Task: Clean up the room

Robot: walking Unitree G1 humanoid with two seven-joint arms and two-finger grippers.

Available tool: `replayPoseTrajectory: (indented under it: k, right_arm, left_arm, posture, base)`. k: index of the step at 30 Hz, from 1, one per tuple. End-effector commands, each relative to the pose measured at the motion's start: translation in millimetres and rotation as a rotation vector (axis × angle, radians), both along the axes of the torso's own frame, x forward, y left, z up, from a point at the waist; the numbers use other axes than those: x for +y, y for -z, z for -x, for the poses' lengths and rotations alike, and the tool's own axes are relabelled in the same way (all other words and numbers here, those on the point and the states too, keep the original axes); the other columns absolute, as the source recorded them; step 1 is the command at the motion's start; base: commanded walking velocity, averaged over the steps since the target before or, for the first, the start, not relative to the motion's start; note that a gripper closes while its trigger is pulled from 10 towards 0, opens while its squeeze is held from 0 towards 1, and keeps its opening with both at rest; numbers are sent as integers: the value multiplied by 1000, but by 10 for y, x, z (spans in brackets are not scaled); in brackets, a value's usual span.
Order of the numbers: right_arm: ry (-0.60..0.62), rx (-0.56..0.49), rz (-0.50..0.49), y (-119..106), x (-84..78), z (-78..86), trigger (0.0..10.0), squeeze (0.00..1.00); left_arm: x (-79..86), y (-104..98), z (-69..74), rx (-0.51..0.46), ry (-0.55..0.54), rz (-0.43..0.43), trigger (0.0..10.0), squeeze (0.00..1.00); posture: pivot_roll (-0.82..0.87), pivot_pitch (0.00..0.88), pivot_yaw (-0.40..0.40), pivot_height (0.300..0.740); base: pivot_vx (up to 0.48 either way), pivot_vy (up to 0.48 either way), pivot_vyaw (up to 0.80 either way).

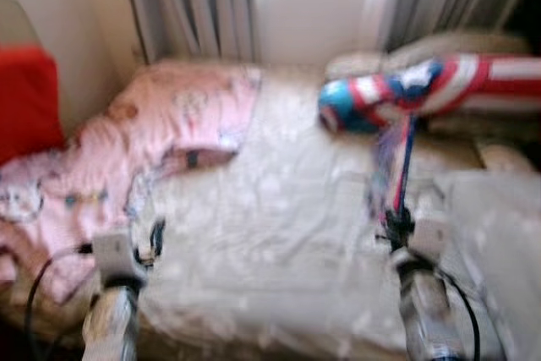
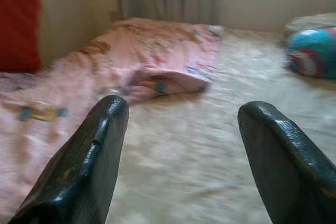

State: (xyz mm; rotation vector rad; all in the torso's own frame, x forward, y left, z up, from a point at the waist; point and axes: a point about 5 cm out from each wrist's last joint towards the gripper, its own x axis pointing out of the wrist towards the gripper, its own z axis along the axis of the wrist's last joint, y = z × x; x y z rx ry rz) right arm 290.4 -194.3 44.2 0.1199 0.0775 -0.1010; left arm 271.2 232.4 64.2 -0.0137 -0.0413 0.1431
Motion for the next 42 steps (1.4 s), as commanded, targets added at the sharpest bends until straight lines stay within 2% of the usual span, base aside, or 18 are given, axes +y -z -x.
replayPoseTrajectory:
  k: [1, 22, 30, 42]
  right_arm:
    - [11, -73, 6, -154, -27, -78, 10000, 0]
    - [0, -67, 28, -143, -28, -73, 10000, 0]
    - [-25, -3, 111, -82, -25, -78, 10000, 0]
    - [-65, -56, 113, -136, 57, -88, 10000, 0]
  left_arm:
    - [11, 0, 15, -1, -2, -7, 10000, 0]
    - [-36, 32, 27, 9, 30, 9, 10000, 0]
    - [-60, 27, 21, 6, 42, 10, 10000, 0]
    - [-44, -21, -9, -9, 40, 5, 10000, 0]
  posture:
    - [11, 0, -11, 740]
    - [2, 0, -6, 740]
    - [-1, 0, -6, 740]
    - [11, 0, -7, 730]
  base:
    - [0, -356, 0]
    - [0, -13, 0]
    - [0, 0, 0]
    - [0, 0, 0]
